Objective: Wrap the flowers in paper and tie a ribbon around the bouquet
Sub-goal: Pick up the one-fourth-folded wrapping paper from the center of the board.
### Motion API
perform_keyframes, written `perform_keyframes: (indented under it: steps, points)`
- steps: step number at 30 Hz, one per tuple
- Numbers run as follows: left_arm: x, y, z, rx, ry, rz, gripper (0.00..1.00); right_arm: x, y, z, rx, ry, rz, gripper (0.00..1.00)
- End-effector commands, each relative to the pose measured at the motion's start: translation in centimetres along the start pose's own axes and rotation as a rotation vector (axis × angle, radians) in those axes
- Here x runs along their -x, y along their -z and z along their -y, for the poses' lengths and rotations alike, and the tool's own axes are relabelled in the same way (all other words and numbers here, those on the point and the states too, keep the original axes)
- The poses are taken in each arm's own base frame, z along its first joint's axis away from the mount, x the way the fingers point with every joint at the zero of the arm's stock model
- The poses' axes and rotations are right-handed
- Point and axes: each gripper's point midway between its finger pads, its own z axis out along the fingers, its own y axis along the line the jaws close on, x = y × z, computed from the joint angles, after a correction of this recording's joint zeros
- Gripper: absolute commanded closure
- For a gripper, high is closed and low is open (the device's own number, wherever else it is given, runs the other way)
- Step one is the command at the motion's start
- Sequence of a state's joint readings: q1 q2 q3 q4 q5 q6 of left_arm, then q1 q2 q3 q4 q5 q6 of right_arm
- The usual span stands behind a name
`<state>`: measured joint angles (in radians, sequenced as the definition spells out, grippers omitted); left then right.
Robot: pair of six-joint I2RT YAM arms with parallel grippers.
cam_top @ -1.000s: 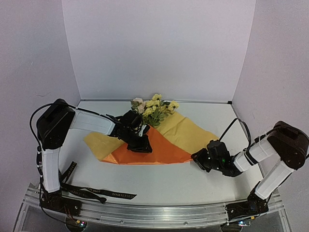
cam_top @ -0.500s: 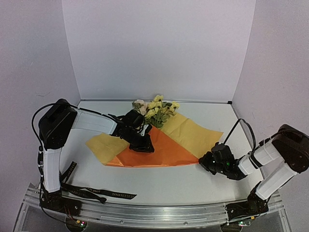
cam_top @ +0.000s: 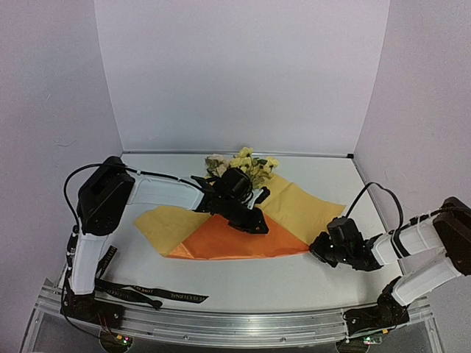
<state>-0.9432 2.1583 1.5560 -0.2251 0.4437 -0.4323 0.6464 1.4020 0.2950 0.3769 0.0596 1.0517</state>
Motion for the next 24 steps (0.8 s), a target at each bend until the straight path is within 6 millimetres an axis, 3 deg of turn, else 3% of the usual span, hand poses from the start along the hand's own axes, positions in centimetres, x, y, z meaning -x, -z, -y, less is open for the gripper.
perform_keyframes:
  steps: [1, 7, 15, 21, 24]
  points:
    - [0.3, -2.2, 0.6, -0.018, -0.126, -0.005, 0.83, 0.4, 1.1, -1.1, -0.017, 0.029, -0.032, 1.00]
    - [-0.7, -3.8, 0.7, -0.055, -0.204, -0.057, 0.84, 0.5, 2.6, -3.1, 0.026, 0.082, -0.083, 1.00]
    - [-1.5, -5.9, -0.5, 0.025, -0.221, -0.095, 0.85, -0.1, 4.1, -5.5, 0.081, 0.127, -0.163, 1.00]
    - [-1.9, -6.6, -1.6, 0.066, -0.191, -0.107, 0.84, -0.6, 6.3, -8.8, 0.105, 0.331, -0.239, 1.00]
    - [-2.0, -6.4, -1.2, 0.049, -0.188, -0.106, 0.84, -0.3, 7.1, -8.1, 0.048, 0.399, -0.224, 1.00]
